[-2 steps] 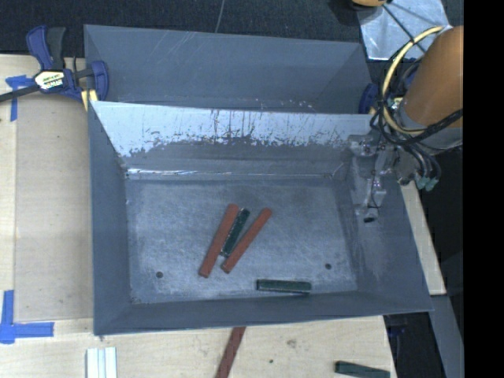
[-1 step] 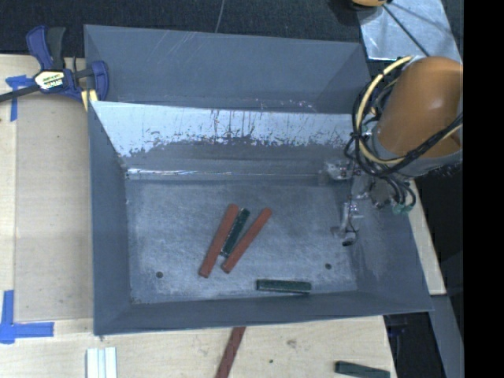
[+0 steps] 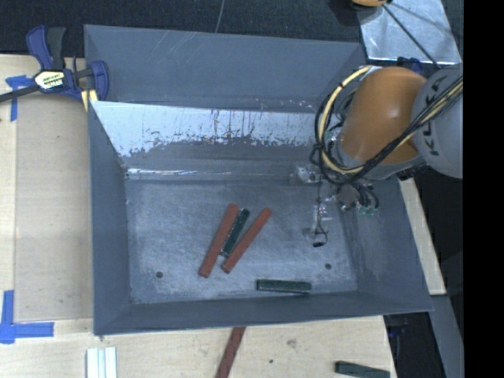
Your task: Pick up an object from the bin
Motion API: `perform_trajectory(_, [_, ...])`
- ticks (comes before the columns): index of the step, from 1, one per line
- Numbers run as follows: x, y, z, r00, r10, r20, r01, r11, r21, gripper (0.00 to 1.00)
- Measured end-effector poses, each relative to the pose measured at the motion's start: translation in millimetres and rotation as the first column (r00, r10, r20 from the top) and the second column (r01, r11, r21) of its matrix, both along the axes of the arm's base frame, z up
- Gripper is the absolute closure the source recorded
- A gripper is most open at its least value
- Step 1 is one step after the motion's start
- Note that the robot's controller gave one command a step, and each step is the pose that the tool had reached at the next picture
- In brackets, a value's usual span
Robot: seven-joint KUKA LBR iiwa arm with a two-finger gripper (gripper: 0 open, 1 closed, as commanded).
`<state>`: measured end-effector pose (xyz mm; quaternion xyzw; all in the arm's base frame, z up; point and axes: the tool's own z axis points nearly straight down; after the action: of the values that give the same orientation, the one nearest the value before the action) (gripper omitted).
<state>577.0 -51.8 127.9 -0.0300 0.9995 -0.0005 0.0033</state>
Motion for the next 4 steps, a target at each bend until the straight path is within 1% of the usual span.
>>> perform_trajectory(1, [-1.2, 15, -55, 1.000, 0.027, -0.002, -0.027, 1.000, 0.000, 0.00])
perform_trajectory(2, [37.7, 56, -43, 0.990, 0.141, -0.004, -0.141, 0.990, 0.000, 0.00])
perform_trajectory(3, [-0.5, 92, -50, 0.977, 0.213, -0.002, -0.213, 0.977, 0.000, 0.00])
perform_trajectory(4, [9.8, 113, -56, 0.842, 0.540, -0.004, -0.540, 0.842, 0.000, 1.00])
